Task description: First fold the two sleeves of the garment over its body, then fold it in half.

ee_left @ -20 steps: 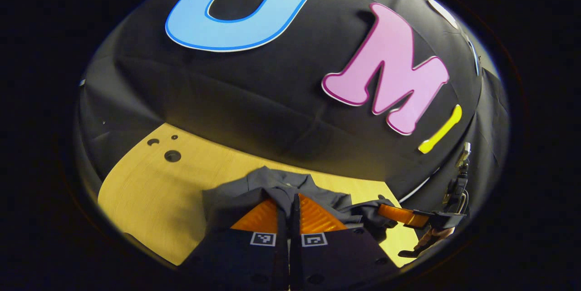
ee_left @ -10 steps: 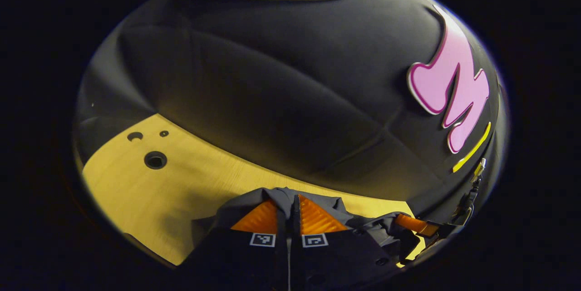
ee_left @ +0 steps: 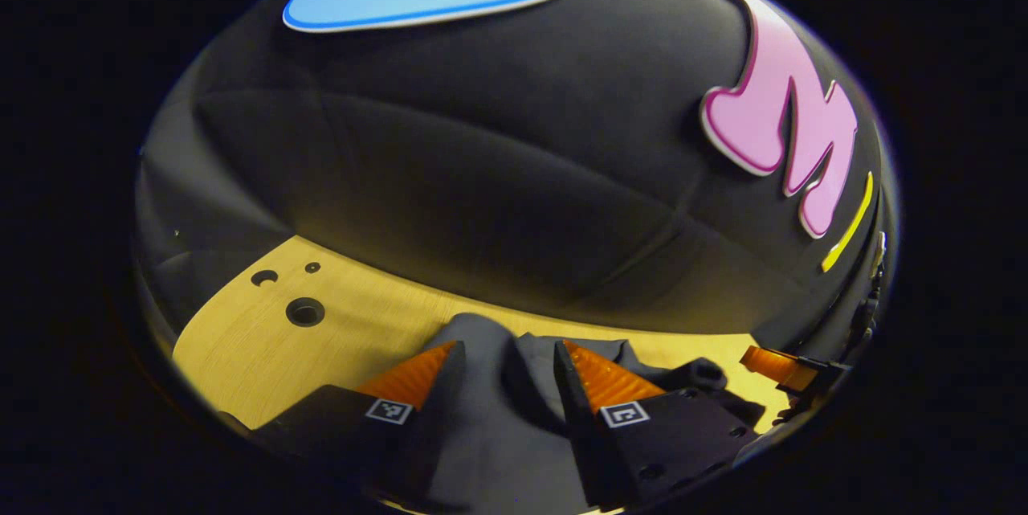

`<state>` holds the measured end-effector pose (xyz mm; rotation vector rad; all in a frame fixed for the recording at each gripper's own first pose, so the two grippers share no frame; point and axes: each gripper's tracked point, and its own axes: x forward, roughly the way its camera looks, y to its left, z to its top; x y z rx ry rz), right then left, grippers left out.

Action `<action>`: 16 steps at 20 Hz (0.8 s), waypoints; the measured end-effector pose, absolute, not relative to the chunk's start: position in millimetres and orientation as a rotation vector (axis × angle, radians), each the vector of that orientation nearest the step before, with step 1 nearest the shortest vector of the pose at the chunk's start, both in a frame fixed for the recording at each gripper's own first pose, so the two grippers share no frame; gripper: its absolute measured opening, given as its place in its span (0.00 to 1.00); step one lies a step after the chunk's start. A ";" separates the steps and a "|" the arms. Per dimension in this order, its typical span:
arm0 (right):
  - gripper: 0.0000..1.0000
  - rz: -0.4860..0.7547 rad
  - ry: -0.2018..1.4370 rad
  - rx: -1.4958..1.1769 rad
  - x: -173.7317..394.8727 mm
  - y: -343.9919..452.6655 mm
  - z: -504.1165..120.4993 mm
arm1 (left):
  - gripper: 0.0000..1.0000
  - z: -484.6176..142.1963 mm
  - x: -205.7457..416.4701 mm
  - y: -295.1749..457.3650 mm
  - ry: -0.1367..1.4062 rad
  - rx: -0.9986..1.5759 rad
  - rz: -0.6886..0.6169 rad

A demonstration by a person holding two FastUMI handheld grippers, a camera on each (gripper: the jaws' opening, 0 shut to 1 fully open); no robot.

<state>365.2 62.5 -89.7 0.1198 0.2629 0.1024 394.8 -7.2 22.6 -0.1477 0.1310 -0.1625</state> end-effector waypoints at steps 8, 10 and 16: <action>0.98 0.027 0.145 0.057 257.4 35.8 -28.1 | 0.95 87.2 252.6 -2.6 -0.014 -0.030 -0.167; 0.98 0.020 0.122 0.035 227.8 35.3 -17.2 | 0.96 96.8 212.5 -1.6 -0.058 -0.007 -0.148; 0.98 0.018 0.077 -0.004 140.8 40.5 8.3 | 0.96 113.8 112.1 -3.3 -0.151 -0.021 -0.144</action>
